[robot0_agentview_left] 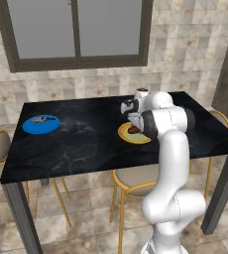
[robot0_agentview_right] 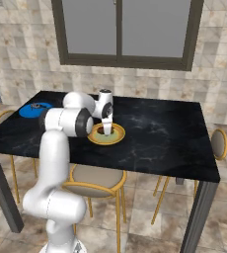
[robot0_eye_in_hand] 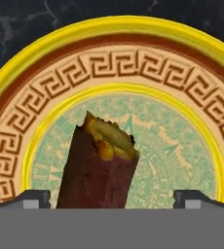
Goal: Transport the fish and sweet potato to the fridge. Place the fish on the rack containing meat and place the sweet potato on the rack containing the vegetable, ensuring meats and vegetables are on different racks.
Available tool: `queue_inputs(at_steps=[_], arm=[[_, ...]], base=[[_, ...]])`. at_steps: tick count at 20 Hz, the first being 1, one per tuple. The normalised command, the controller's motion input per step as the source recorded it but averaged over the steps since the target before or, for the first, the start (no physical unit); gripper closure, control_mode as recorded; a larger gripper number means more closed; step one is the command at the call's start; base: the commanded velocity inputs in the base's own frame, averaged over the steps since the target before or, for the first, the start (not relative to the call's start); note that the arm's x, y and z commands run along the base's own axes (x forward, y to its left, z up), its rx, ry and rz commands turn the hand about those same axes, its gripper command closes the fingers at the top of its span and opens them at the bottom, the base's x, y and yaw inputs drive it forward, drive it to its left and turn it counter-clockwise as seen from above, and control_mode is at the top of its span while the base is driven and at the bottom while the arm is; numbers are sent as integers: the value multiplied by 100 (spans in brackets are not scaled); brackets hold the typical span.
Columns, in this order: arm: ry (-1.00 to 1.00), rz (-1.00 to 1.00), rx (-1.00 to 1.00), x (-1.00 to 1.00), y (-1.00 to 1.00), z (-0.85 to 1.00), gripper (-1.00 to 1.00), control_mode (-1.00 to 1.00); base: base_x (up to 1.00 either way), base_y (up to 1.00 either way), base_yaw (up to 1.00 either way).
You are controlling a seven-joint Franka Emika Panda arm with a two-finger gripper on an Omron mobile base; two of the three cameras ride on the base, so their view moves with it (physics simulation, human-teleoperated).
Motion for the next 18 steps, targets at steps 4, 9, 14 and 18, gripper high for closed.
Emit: queue_inputs(at_steps=[4,9,14,18], arm=[[0,0,0,11,0,-32,-100,-100],[2,0,2,1,0,-42,-100,-100],[4,0,3,2,1,-47,-100,-100],[8,0,4,0,15,-39,100,-100]], base=[[0,0,0],[0,0,0],[0,0,0],[0,0,0]])
